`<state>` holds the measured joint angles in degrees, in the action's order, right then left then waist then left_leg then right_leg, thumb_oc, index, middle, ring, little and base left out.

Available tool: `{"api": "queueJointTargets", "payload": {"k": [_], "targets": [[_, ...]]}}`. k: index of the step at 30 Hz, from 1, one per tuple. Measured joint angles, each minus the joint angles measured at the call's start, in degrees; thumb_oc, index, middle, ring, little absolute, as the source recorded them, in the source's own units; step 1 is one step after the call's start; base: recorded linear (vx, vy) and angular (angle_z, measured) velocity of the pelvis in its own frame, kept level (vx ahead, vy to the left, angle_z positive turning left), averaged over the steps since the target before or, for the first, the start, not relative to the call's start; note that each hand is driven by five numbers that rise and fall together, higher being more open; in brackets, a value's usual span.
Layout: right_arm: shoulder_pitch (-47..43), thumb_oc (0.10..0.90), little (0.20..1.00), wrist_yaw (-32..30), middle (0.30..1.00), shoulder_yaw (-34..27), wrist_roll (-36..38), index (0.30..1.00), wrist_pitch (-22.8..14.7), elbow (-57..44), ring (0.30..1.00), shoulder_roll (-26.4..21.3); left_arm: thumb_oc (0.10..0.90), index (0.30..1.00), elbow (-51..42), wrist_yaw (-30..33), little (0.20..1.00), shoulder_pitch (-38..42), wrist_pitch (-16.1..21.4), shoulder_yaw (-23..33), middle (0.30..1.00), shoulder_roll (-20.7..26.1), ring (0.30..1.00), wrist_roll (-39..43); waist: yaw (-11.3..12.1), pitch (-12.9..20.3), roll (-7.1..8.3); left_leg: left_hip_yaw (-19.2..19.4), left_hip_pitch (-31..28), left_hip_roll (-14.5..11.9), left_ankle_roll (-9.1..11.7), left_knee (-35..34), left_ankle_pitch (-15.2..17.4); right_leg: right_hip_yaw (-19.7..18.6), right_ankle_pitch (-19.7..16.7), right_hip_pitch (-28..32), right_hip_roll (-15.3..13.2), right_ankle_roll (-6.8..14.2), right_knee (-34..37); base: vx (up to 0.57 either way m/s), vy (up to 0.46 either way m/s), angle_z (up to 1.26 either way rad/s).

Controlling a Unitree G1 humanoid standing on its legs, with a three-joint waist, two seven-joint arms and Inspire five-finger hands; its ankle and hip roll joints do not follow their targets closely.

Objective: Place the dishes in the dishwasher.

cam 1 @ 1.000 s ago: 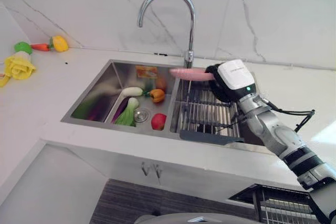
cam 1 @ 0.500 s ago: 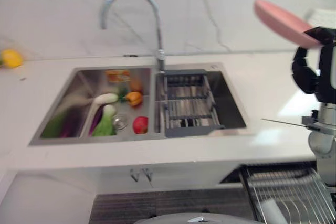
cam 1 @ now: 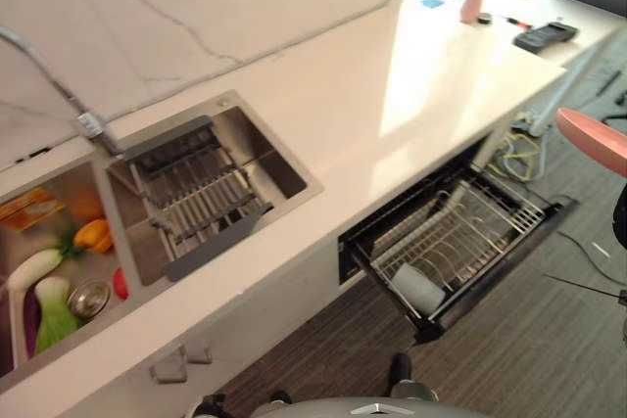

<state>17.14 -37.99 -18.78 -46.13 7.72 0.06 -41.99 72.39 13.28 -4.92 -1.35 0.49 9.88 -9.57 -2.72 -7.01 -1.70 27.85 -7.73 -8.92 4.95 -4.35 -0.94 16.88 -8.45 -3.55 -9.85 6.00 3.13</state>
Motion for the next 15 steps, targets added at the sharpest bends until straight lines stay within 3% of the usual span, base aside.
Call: {"api": "queueJointTargets", "payload": {"k": [2,6,10,15], "targets": [[0.12,0.400,0.300,0.21,0.300,0.33,-0.95,0.300,-0.02,0.76,0.300,-0.01,0.800,0.900,0.12,-0.05,0.900,-0.73,-0.01,-0.14,0.900,-0.20,0.900,-0.04,-1.29,0.91,-0.38,0.74,-0.28,-1.06,0.99,0.82,-0.11,-0.02,-0.54,0.49,0.62,-0.16,1.23,0.02,-0.195,-0.19],[0.92,0.400,0.300,2.67,0.300,4.46,-1.20,0.300,-1.86,0.99,0.300,-0.67,0.800,0.900,0.85,-0.38,0.900,-1.67,0.05,-1.46,0.900,-0.58,0.900,-0.06,-0.93,3.25,-1.22,1.21,-0.13,-1.69,1.17,1.17,0.14,0.14,-1.27,1.01,1.22,-0.37,2.53,-0.01,-0.170,-0.06],[1.05,0.400,0.300,5.67,0.300,14.04,-2.68,0.300,-6.00,3.29,0.300,-1.60,0.800,0.900,0.83,-1.22,0.900,-1.83,0.27,-3.65,0.900,-1.10,0.900,-0.05,-0.32,4.04,-2.44,-0.42,0.19,-2.15,1.14,1.44,0.11,1.90,-1.21,2.26,0.96,-0.44,2.73,-0.01,-0.115,0.21],[-0.63,0.400,0.300,9.33,0.300,24.69,-3.49,0.300,-9.92,9.77,0.300,-2.93,0.800,0.900,0.80,-1.70,0.900,-1.68,1.10,-4.17,0.900,-1.21,0.900,0.03,1.99,4.30,-2.75,-1.63,1.16,-2.13,1.56,1.50,-0.27,4.02,-1.21,2.90,0.38,-0.44,2.55,0.01,-0.083,0.26]]}}
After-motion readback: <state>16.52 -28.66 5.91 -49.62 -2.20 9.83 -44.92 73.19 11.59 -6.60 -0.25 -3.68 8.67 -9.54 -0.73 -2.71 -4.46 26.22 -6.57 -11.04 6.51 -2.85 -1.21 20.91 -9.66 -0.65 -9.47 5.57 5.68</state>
